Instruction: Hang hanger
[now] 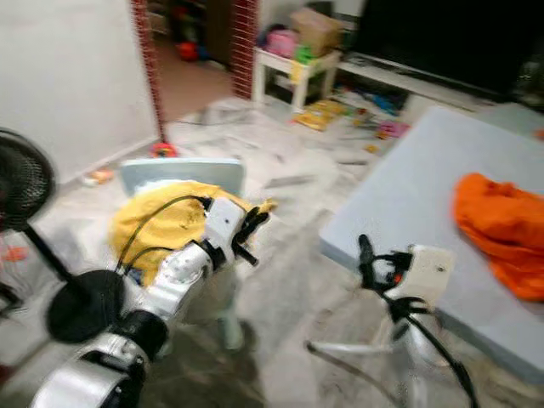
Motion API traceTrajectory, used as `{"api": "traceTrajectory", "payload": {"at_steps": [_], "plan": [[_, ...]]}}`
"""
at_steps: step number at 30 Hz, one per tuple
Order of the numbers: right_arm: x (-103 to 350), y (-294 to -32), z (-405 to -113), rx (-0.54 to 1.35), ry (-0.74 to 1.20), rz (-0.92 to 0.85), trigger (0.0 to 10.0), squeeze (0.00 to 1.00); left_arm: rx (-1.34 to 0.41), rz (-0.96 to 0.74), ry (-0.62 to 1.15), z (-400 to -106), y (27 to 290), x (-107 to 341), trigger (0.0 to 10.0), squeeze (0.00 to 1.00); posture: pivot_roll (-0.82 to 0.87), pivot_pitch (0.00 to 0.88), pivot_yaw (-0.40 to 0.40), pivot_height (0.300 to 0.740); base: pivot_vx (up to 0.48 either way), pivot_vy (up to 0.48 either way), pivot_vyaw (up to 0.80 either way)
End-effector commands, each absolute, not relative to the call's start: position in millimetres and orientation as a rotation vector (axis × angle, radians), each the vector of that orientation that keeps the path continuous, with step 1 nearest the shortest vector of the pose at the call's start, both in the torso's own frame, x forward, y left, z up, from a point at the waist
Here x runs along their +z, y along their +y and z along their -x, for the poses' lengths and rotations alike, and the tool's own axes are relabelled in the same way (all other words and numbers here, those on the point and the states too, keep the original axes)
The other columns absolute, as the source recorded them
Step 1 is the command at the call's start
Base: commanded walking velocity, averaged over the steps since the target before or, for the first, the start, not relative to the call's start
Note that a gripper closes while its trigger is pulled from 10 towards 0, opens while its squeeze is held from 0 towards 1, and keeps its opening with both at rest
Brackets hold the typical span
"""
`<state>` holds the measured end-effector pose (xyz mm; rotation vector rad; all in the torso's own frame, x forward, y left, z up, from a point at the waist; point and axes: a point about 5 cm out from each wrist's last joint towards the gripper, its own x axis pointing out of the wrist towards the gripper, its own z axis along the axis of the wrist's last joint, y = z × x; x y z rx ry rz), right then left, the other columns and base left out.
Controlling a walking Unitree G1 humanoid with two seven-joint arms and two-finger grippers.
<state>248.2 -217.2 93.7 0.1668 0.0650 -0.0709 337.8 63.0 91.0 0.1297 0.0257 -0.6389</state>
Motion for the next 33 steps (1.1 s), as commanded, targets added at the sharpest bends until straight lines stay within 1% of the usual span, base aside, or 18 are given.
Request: {"api": "traceTrajectory", "payload": {"at_steps": [1, 10, 14, 18, 20, 25, 27, 33], "plan": [[95.3, -221.7, -246.7, -0.081, 0.064, -0.156, 10.0, 0.0, -0.675, -0.109, -0.005, -336.6, 50.8, 97.6, 10.0, 0.0, 0.07, 0.0, -0.081, 0.74, 0.0, 0.0, -0.79], [89.0, -218.9, -243.4, -0.087, 0.087, -0.167, 10.0, 0.0, -0.638, -0.062, 0.028, -336.9, 52.6, 94.9, 10.0, 0.0, 0.09, 0.0, -0.104, 0.74, 0.0, 0.0, -0.79], [87.1, -215.2, -244.4, -0.083, 0.09, -0.176, 10.0, 0.0, -0.62, -0.028, 0.057, -336.4, 55.7, 90.6, 10.0, 0.0, 0.08, 0.0, -0.095, 0.74, 0.0, 0.0, -0.79], [81.6, -217.3, -244.6, -0.098, 0.092, -0.198, 10.0, 0.0, -0.577, 0.052, 0.111, -336.6, 57.0, 84.8, 10.0, 0.0, 0.06, 0.0, -0.079, 0.74, 0.0, 0.0, -0.79], [81.0, -218.2, -245.1, -0.103, 0.091, -0.207, 10.0, 0.0, -0.575, 0.059, 0.111, -336.7, 56.0, 85.1, 10.0, 0.0, 0.06, 0.0, -0.078, 0.74, 0.0, 0.0, -0.71], [84.8, -214.5, -253.6, -0.077, 0.078, -0.197, 10.0, 0.0, -0.599, 0.079, 0.11, -338.5, 47.5, 89.7, 10.0, 0.0, 0.05, 0.0, -0.064, 0.74, 0.0, 0.0, 0.0], [88.8, -210.4, -259.9, -0.05, 0.068, -0.187, 10.0, 0.0, -0.605, 0.091, 0.108, -340.0, 41.9, 93.5, 10.0, 0.0, 0.05, 0.0, -0.076, 0.74, 0.0, 0.0, 0.0], [90.1, -210.3, -262.0, -0.041, 0.07, -0.177, 10.0, 0.0, -0.583, 0.136, 0.111, -344.0, 40.4, 98.7, 10.0, 0.0, 0.05, 0.0, -0.09, 0.74, 0.0, 0.0, 0.0]]}}
